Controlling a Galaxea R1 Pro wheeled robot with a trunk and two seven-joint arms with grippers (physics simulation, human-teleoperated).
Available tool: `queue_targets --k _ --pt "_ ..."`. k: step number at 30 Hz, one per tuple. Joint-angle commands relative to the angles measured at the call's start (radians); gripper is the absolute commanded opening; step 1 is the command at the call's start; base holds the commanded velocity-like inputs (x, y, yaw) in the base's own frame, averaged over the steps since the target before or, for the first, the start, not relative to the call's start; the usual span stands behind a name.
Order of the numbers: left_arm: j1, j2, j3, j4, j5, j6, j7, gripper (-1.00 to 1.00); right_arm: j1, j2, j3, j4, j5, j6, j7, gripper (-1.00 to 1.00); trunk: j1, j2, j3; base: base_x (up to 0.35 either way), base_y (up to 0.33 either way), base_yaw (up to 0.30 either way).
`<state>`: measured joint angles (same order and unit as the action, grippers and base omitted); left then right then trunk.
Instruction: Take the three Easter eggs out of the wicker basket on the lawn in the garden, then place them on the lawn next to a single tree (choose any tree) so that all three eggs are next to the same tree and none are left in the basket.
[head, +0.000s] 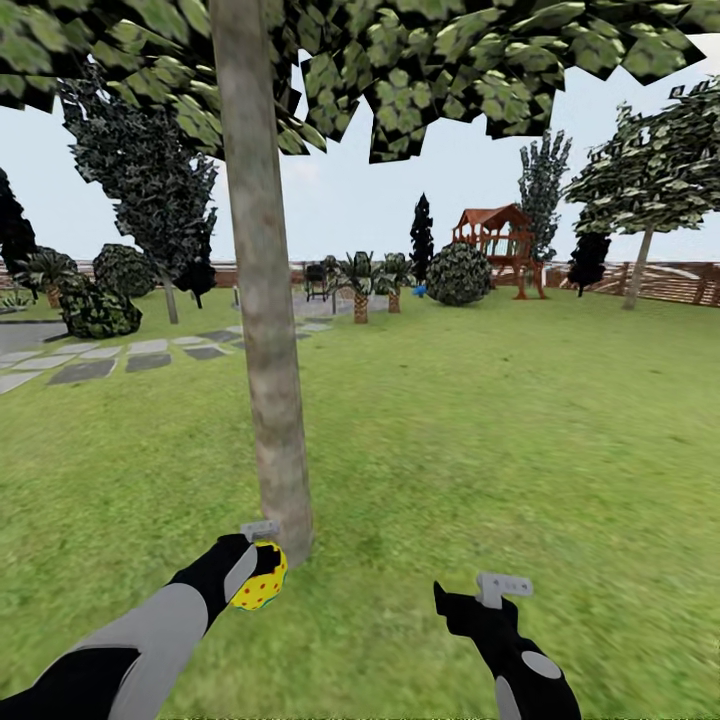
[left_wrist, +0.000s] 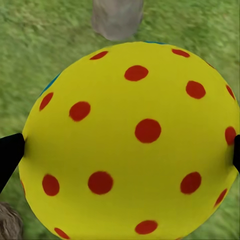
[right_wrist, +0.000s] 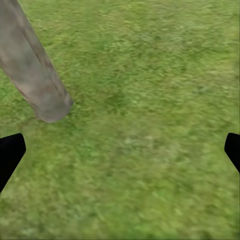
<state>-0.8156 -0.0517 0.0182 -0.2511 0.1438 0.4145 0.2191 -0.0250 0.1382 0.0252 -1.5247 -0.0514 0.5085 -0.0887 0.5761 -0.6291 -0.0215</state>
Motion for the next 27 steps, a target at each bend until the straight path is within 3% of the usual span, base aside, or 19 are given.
queue_targets --k 1,27 --pt "0.000 -0.003 0.002 -0.002 0.010 0.004 0.005 -1.00 -0.001 0.000 0.001 0.000 -0.005 0.005 -0.008 1.00 0.000 -0.002 -0.004 0.000 0.000 0.000" --pt "0.000 -0.008 0.002 -0.002 0.011 0.004 0.012 -1.00 -0.001 0.000 0.000 0.010 -0.005 0.005 -0.008 1.00 0.000 -0.002 -0.046 0.000 0.000 0.000"
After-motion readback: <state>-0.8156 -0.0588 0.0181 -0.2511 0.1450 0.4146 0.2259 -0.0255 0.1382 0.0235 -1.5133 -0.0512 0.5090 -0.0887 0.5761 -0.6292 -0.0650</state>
